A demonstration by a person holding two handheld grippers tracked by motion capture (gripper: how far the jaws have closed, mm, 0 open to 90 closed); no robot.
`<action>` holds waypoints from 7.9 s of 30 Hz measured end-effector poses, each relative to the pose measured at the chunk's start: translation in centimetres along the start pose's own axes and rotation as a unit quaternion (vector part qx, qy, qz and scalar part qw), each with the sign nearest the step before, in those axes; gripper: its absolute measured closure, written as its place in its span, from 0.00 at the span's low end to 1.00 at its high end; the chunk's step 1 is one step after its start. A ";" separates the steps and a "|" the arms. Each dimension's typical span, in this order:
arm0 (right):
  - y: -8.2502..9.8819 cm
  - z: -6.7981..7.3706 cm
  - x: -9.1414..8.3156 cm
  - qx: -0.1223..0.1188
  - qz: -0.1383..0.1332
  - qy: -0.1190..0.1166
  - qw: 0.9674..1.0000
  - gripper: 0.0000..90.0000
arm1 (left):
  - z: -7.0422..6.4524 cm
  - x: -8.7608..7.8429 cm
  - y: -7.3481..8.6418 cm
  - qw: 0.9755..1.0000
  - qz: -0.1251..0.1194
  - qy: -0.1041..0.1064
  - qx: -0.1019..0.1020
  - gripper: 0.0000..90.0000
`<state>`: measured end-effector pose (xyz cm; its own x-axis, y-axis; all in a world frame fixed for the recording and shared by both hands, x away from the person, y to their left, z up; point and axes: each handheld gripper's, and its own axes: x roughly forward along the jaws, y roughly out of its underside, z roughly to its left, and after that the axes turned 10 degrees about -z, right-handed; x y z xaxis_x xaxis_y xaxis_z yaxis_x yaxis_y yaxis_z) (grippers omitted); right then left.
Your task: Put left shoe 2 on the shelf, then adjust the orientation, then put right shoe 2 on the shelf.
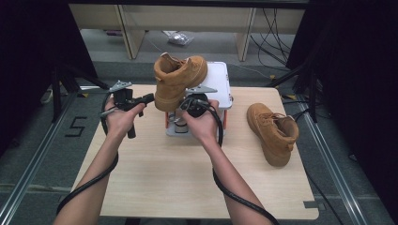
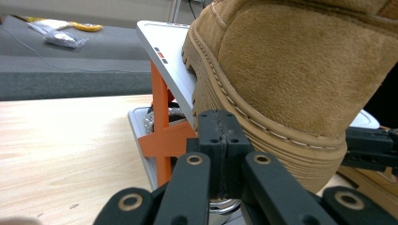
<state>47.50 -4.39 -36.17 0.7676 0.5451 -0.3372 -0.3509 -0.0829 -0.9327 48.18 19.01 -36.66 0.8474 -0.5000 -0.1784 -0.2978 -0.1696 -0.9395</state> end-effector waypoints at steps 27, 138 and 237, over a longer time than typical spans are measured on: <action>-1.0 -3.1 1.3 0.001 0.003 0.051 0.999 1.00 | -2.3 2.3 0.1 1.000 0.010 0.013 0.004 0.99; 5.4 -24.5 -19.5 0.126 0.176 0.235 0.948 0.58 | 0.7 -9.6 12.5 0.999 -0.010 -0.039 0.027 0.52; 3.1 -28.6 -18.9 0.332 0.210 0.154 0.907 0.93 | 0.9 -9.5 13.0 0.999 -0.006 -0.033 0.012 0.52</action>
<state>47.24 -38.86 -36.35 0.5689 0.3138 -0.7602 -0.8140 0.3465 -0.4661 36.70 22.31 -47.43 0.8778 -0.4417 -0.1856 -0.2779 -0.1538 -0.9482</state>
